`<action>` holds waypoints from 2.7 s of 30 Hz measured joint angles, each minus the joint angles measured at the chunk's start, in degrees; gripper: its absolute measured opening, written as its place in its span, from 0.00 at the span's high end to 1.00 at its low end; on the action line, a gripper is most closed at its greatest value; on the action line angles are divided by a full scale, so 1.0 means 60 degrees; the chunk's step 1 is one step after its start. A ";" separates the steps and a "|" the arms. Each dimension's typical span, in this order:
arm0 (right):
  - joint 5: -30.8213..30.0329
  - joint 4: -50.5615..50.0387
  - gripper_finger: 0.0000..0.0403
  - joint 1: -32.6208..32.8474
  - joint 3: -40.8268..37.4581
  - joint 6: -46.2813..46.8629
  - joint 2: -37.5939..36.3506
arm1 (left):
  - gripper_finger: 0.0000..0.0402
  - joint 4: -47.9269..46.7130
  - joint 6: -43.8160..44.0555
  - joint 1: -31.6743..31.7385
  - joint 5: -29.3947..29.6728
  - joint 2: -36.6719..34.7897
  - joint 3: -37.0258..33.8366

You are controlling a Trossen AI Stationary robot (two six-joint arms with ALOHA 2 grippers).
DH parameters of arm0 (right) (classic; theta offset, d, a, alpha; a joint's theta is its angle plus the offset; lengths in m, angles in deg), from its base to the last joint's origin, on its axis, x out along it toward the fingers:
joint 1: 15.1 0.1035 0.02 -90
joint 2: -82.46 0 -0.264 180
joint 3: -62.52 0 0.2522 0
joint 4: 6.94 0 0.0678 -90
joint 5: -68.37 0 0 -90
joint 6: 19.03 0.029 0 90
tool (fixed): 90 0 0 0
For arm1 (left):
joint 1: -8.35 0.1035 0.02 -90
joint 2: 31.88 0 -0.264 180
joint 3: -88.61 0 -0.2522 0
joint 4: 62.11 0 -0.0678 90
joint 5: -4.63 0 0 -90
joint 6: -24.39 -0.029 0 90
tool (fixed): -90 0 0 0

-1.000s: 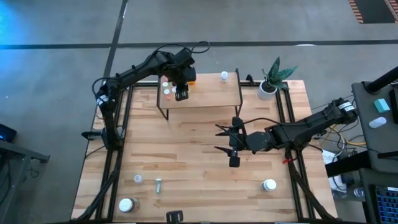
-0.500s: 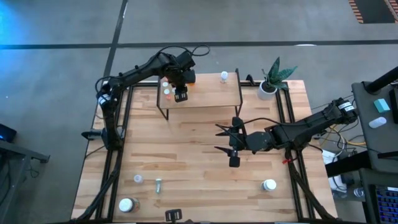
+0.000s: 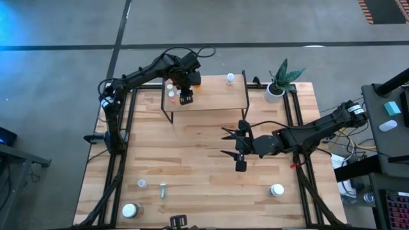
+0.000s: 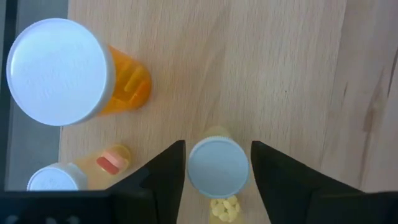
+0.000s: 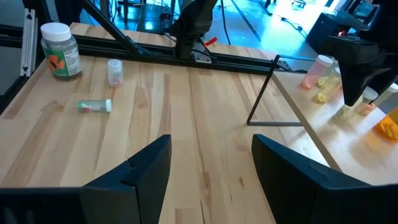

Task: Pick and place medicine bottles onto shelf by color
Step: Put the yellow pill bottle on the shelf, then put the transparent pill bottle on the shelf

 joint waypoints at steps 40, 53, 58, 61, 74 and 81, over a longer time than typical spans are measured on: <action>0.0033 -0.0044 0.47 0.0004 -0.0004 0.0178 -0.0004 | 0.57 0.0830 0.1741 -0.2254 -0.2068 -0.5829 -0.3177; -0.0003 -0.0087 0.47 0.0004 -0.0004 0.0153 -0.0065 | 0.57 0.2418 0.6711 -0.6453 -0.1272 -0.7894 -0.7928; -0.0026 -0.0073 0.47 0.0004 -0.0004 0.0415 -0.0344 | 0.57 0.3502 0.9373 -0.7412 -0.1194 -0.7659 -0.9346; -0.0029 -0.0065 0.47 0.0004 -0.0004 0.0589 -0.0541 | 0.57 0.3347 1.0550 -0.7734 -0.1455 -0.7312 -0.9799; -0.0018 -0.0431 0.47 0.0007 -0.0004 0.0755 -0.0528 | 0.57 0.2795 1.2046 -1.0188 -0.1669 -0.6550 -0.9937; -0.0015 -0.0405 0.47 0.0007 -0.0004 0.0648 -0.0530 | 0.57 0.2564 1.3188 -1.1783 -0.1189 -0.6240 -1.0000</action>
